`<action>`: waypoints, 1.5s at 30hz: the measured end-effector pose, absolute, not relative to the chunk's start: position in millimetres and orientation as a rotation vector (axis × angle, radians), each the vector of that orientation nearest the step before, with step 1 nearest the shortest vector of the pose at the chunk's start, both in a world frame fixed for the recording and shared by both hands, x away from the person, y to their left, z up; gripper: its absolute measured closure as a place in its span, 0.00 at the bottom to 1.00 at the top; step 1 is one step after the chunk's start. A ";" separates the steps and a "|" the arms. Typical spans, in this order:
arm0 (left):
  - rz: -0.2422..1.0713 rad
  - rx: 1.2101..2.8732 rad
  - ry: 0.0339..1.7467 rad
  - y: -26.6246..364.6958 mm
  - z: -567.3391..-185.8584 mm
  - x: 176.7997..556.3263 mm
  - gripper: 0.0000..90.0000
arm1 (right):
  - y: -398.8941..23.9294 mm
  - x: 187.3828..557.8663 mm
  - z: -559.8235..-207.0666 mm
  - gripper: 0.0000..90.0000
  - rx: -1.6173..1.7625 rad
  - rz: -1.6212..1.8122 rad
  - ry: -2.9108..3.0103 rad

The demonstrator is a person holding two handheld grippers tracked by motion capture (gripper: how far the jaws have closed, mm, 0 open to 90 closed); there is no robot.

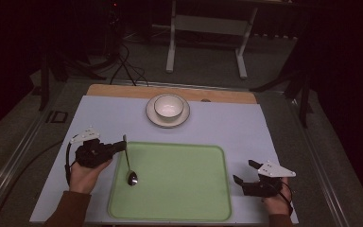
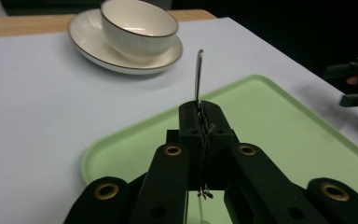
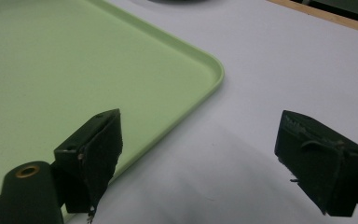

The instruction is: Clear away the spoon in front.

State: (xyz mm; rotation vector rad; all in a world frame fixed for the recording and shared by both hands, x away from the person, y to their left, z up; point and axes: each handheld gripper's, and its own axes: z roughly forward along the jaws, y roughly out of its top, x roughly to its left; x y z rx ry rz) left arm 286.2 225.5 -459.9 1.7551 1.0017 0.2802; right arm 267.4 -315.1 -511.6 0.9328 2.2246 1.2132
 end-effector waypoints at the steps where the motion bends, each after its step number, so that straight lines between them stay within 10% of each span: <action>1: 0.285 1.744 1.000 226.3 -462.9 286.5 0.98 | -315.0 267.5 -511.7 0.16 0.933 1.212 2.225; 45: 0.180 1.848 1.129 224.5 -527.9 298.5 0.87 | -313.8 268.6 -512.0 0.16 0.933 1.201 2.238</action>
